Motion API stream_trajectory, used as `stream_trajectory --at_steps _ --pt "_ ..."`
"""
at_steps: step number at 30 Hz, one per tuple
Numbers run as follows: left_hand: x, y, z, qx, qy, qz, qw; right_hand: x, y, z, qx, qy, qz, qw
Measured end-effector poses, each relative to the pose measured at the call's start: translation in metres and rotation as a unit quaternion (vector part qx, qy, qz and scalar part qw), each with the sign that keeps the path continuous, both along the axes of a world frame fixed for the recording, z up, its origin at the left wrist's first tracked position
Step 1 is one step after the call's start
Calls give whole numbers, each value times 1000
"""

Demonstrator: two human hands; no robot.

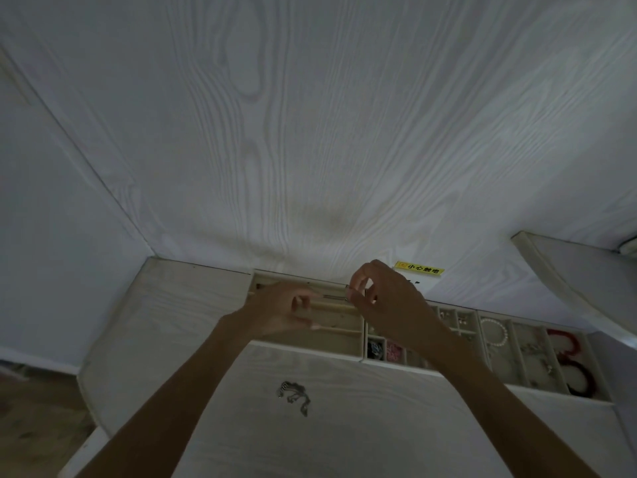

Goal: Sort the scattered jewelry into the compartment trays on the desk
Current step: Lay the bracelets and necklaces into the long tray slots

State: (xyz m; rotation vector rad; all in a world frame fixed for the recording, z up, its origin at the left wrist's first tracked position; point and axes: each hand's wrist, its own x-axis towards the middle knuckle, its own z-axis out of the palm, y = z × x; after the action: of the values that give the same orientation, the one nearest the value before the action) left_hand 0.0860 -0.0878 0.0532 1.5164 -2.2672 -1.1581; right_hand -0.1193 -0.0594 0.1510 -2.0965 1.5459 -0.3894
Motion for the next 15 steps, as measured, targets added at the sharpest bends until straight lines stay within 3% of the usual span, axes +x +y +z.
stream_trajectory --at_steps 4,10,15 --pt "-18 -5 14 5 35 -45 998 5 -5 12 -4 -13 8 1000" --pt "-14 -15 20 -43 -9 -65 997 -3 -10 22 -7 -54 -13 998" --pt "11 -19 17 -40 -61 -47 996 -17 -11 9 61 -63 -76 993"
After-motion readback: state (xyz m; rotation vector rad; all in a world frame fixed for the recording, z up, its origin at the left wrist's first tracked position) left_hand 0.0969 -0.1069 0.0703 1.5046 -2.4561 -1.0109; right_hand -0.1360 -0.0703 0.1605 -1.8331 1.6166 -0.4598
